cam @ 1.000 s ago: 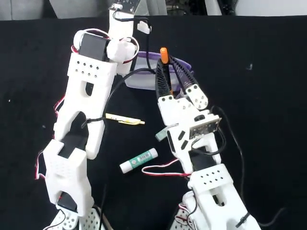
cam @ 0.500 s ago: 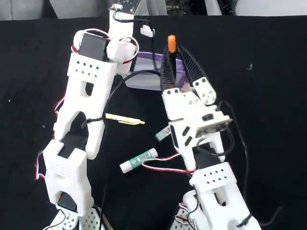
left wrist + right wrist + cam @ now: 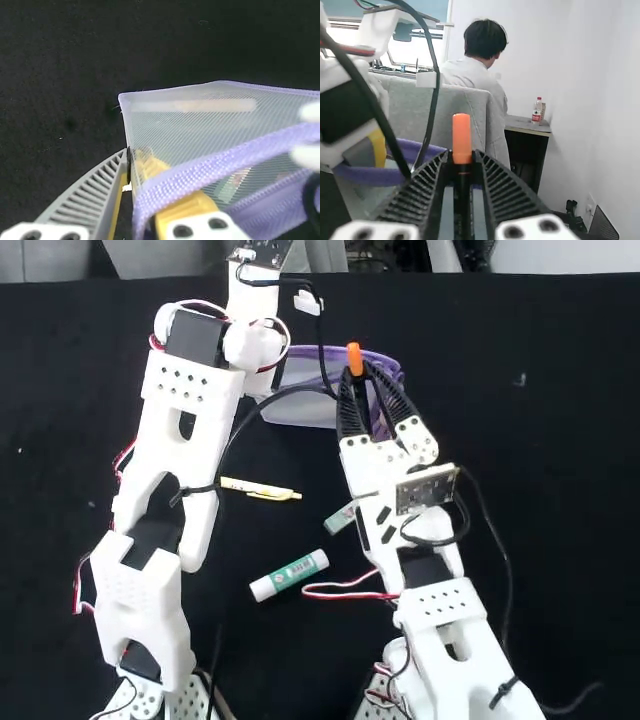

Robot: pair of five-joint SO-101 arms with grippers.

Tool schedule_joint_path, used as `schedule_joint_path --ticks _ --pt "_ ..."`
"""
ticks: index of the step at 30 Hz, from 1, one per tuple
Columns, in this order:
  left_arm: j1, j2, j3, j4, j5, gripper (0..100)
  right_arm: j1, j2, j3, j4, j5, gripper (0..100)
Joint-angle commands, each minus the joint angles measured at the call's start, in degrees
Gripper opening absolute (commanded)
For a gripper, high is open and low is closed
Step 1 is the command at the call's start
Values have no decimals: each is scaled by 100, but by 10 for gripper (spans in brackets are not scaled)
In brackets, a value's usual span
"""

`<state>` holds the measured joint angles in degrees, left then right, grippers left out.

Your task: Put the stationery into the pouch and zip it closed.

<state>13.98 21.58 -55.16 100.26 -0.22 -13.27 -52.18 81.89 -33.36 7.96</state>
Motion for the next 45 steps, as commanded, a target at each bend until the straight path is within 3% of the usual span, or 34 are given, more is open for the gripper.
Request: schedule_joint_path --ticks 1,8,18,21,24,27,31,37,45 --pt "-40 -44 4 53 -9 29 114 330 268 62 -9 20" --pt "-48 -44 4 53 -18 29 97 127 453 62 0 210" --pt "-101 -44 154 53 -26 29 281 -409 655 255 0 211" --pt "-233 -44 154 44 -26 29 422 -866 347 1336 -53 211" --pt "-418 -44 127 44 -26 29 431 -1393 -374 3349 -105 211" --pt "-611 -44 110 44 -9 29 484 -1851 -1174 5284 -536 211" --pt "-875 -44 101 44 9 29 782 -2264 -2035 6875 -949 211" --pt "-1191 -44 101 44 -18 29 1108 -2132 -2774 8264 -387 211" --pt "-1455 -44 101 35 -26 29 1459 -1429 -2791 8580 185 211"
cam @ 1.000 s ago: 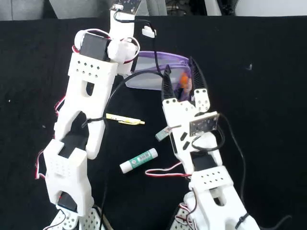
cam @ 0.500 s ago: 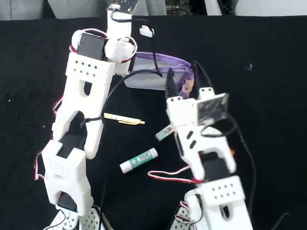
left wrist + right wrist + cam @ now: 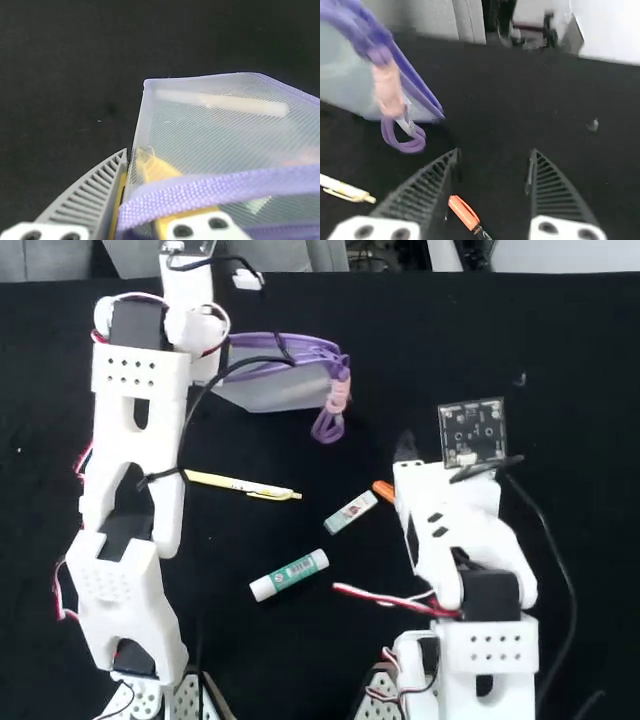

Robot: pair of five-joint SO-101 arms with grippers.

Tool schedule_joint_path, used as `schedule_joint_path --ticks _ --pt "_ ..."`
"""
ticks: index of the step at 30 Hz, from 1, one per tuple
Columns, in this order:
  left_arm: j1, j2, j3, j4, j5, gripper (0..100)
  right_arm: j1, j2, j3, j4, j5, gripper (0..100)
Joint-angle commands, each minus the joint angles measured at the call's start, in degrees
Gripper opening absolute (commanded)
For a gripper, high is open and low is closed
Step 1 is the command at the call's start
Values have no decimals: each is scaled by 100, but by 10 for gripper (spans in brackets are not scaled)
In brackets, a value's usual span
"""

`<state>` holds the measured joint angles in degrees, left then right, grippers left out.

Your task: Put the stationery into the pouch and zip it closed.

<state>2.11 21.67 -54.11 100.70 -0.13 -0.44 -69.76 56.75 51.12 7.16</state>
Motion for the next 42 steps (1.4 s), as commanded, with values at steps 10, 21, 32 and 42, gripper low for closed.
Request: schedule_joint_path --ticks 10,21,32,42 --pt "-444 -62 -4 -9 -264 29 141 2624 -277 -105 993 211" --pt "-444 -70 -4 0 -290 29 -132 5675 -945 -1125 1670 211" --pt "-444 -62 4 0 -299 29 -167 6668 -1525 -1125 1969 201" --pt "-444 -70 40 0 -290 29 -88 7090 -2062 -765 1679 11"
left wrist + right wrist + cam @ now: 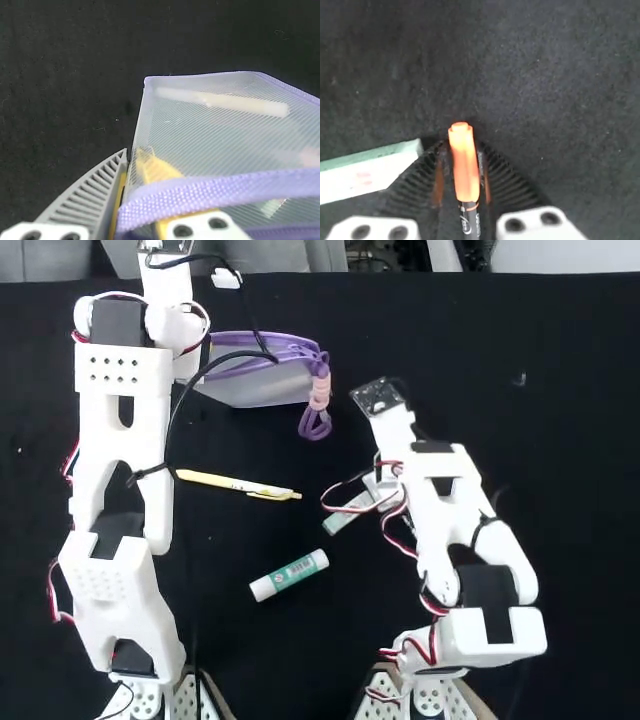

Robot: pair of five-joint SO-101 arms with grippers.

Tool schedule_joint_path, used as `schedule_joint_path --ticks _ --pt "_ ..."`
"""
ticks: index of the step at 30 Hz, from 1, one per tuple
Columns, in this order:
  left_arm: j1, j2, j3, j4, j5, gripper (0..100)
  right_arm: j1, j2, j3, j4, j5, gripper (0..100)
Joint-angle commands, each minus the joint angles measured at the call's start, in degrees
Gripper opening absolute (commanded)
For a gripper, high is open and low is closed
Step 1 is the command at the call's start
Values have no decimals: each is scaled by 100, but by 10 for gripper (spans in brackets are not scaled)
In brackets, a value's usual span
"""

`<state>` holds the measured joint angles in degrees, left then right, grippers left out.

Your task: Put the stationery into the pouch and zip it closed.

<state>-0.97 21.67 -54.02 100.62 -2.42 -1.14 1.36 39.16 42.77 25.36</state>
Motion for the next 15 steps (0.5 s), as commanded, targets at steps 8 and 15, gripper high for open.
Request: schedule_joint_path --ticks 8,15 --pt "57 -123 -101 9 -70 29 413 -954 -426 79 -589 11" --pt "558 -123 -716 18 -44 28 448 -2897 -251 79 -888 11"
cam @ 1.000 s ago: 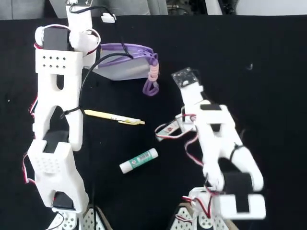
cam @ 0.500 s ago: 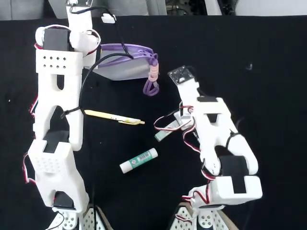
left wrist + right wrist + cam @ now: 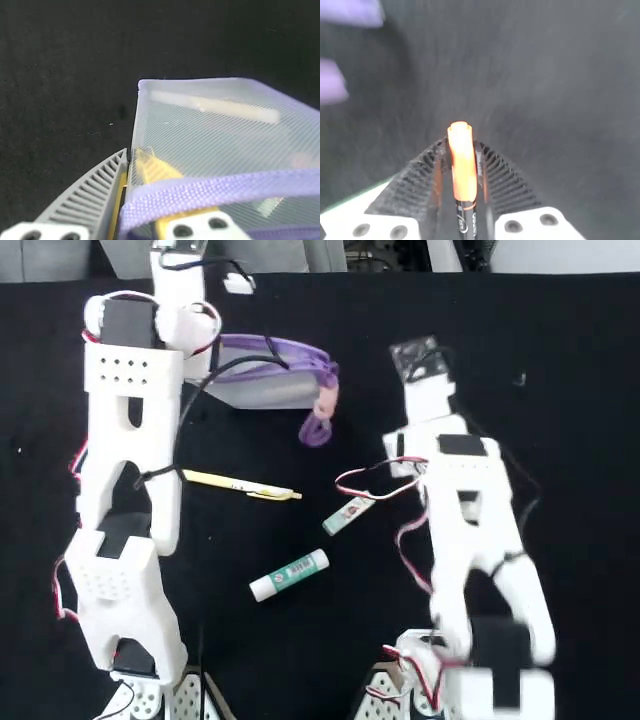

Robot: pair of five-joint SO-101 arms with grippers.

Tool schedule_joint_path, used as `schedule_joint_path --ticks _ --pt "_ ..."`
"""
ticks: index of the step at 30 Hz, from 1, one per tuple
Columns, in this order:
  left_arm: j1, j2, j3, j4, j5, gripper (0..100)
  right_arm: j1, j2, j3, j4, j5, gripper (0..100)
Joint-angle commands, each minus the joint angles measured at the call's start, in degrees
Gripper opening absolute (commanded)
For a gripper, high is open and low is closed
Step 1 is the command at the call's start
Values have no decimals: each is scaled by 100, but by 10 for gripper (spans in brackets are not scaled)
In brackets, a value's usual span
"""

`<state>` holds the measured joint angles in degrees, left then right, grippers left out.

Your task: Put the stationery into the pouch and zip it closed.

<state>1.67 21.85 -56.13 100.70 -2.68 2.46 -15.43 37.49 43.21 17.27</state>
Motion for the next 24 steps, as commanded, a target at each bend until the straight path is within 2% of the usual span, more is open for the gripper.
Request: schedule_joint_path --ticks 1,9,20,24 --pt "391 -141 -567 9 -18 28 88 -1437 -92 35 -88 11" --pt "1042 -132 -1174 9 -18 28 105 -2695 -532 35 -141 11" --pt "1701 -79 -1675 0 -9 28 264 -3266 -1991 -18 -1196 11" --pt "1903 -62 -1587 -114 79 28 264 -3714 -2114 -273 -1582 11"
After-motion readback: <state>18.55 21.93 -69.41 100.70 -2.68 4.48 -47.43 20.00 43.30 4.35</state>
